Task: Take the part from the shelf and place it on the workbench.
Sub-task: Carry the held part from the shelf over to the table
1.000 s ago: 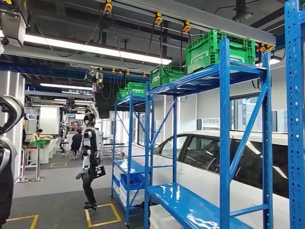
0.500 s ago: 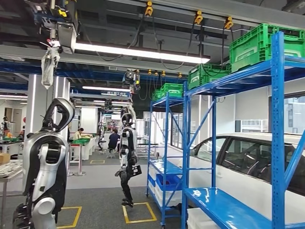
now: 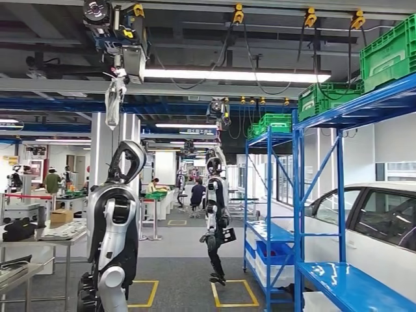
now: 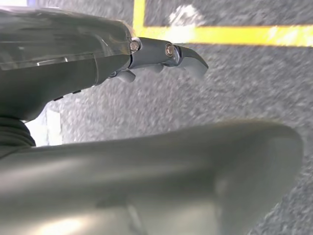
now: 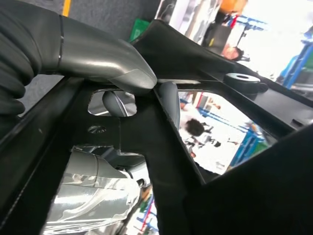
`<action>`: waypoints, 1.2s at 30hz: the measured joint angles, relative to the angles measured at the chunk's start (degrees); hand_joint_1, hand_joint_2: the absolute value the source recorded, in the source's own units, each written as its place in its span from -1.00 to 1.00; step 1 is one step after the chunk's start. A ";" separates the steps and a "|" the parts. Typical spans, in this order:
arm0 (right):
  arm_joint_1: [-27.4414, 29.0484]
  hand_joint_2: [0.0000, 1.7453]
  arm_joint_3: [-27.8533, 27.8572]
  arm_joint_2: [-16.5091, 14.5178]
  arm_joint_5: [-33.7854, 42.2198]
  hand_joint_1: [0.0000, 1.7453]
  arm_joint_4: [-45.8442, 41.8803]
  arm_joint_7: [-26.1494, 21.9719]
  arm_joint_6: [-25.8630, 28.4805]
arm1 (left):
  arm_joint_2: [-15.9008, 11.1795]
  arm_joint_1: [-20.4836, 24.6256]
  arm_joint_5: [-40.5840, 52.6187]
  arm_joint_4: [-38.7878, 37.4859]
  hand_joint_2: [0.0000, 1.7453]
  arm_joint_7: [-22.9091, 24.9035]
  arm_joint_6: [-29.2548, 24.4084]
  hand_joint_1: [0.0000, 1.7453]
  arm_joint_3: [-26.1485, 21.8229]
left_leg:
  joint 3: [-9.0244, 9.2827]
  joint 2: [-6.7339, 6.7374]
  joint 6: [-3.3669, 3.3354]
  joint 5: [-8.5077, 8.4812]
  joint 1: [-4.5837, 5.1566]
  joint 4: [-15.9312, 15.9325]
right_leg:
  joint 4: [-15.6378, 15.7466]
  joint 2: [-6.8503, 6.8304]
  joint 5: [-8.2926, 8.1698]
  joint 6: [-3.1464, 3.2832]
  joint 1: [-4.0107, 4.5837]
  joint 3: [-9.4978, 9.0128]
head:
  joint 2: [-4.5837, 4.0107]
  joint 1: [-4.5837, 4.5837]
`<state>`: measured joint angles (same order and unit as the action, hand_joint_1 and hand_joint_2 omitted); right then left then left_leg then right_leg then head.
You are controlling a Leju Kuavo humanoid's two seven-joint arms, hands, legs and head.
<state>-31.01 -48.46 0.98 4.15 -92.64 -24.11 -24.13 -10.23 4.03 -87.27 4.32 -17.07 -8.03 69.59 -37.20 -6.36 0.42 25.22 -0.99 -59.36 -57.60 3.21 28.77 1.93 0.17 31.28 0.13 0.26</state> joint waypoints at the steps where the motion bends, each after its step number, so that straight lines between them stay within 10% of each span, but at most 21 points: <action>1: 0.00 1.00 0.03 -0.09 0.01 1.00 0.02 -0.04 0.00 | 0.05 -0.06 0.00 -0.01 1.00 0.07 0.00 -1.00 0.00 | -0.58 1.47 0.24 0.92 0.12 -1.13 | 0.53 -0.83 -0.24 -0.03 -0.18 -0.20 | 0.00 0.03; 3: 0.15 1.00 0.06 -0.15 0.01 1.00 0.14 -0.09 -0.01 | 0.14 0.13 0.00 -0.01 1.00 0.08 0.01 -1.00 0.00 | -3.12 4.62 0.75 4.30 0.10 -6.76 | 0.95 -2.56 -0.47 0.00 -0.29 -0.34 | 0.00 0.07; 6: 0.45 1.00 0.06 -0.09 -0.01 1.00 0.58 -0.10 -0.04 | 0.15 0.30 0.00 -0.01 1.00 -0.09 0.03 -1.00 0.00 | -6.06 5.71 1.65 6.67 -0.53 -14.00 | 0.90 -5.20 -0.37 -0.14 -0.31 -0.27 | 0.00 0.07; 9: 0.42 1.00 0.07 -0.09 -0.01 1.00 0.85 -0.16 -0.10 | 0.14 0.15 0.00 -0.01 1.00 -0.25 0.03 -1.00 0.00 | -1.20 7.80 2.30 2.46 -0.90 -5.74 | 0.52 -7.30 0.15 -0.94 -0.44 -0.39 | 0.00 0.07; 12: 0.25 1.00 0.20 -0.09 0.04 1.00 0.80 -0.38 -0.36 | 0.19 0.40 0.00 -0.01 1.00 -0.34 0.05 -1.00 0.00 | 1.50 9.76 1.20 1.23 -0.35 -0.14 | -0.21 -8.89 0.84 -2.09 -0.05 -0.39 | 0.00 0.02; 14: 0.23 1.00 0.31 -0.13 0.09 1.00 0.69 -0.46 -0.52 | 0.19 0.23 0.00 -0.01 1.00 -0.36 0.05 -1.00 0.00 | 1.28 8.65 0.16 1.16 -0.16 -0.13 | -0.23 -9.70 1.09 -2.51 -0.08 -0.61 | 0.00 -0.01; 17: 0.24 1.00 0.48 -0.22 0.11 1.00 0.34 -0.55 -0.61 | 0.16 0.10 0.00 -0.01 1.00 -0.46 0.05 -1.00 0.00 | 1.24 7.11 -0.85 0.91 -0.20 0.02 | -3.95 -6.44 4.15 -2.98 -0.59 0.68 | 0.00 0.00; 21: 0.55 1.00 0.55 -0.09 0.11 1.00 0.22 -0.58 -0.63 | 0.16 0.45 0.00 -0.01 1.00 -0.55 0.05 -1.00 0.00 | 1.15 4.46 -1.52 0.74 0.34 -0.01 | -16.39 -3.59 8.88 -2.60 -0.55 6.55 | 0.00 -0.01; 26: 0.57 1.00 0.68 -0.06 0.17 1.00 -0.01 -0.66 -0.91 | 0.23 0.54 0.00 0.00 1.00 -0.86 0.19 -1.00 0.00 | 1.18 0.80 -1.62 0.43 0.82 -0.03 | -3.29 0.44 0.62 -0.10 0.23 1.25 | 0.01 0.01; 29: 0.56 1.00 0.93 -0.14 0.22 1.00 -0.35 -0.72 -0.92 | 0.13 0.45 0.00 0.01 1.00 -0.89 0.24 -1.00 0.00 | 0.66 -1.02 -0.80 -0.15 0.44 0.22 | -0.93 0.36 0.16 0.09 0.43 0.32 | 0.01 0.02; 32: 0.60 1.00 1.26 -0.37 0.28 1.00 -0.74 -0.84 -0.86 | -0.01 0.11 0.00 -0.02 1.00 -0.80 0.33 -1.00 0.02 | -0.76 1.42 0.01 1.68 0.71 -2.10 | 0.93 -1.83 -0.51 -0.05 -0.04 -0.36 | 0.00 0.02; 36: 1.22 1.00 1.56 -0.21 0.28 1.00 -0.78 -0.94 -0.81 | -0.15 0.48 0.00 -0.03 1.00 -0.84 0.37 -1.00 0.05 | -5.77 5.42 1.25 6.67 -0.15 -13.29 | 1.16 -5.07 -0.58 -0.16 -0.12 -0.43 | 0.00 0.03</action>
<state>-29.78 -46.89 0.77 4.44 -93.42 -25.06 -24.94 -10.39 4.52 -87.27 4.28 -17.91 -7.66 69.64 -42.97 -0.95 1.66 31.89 -1.15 -72.65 -56.44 -1.86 28.20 1.77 0.05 30.85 0.13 0.28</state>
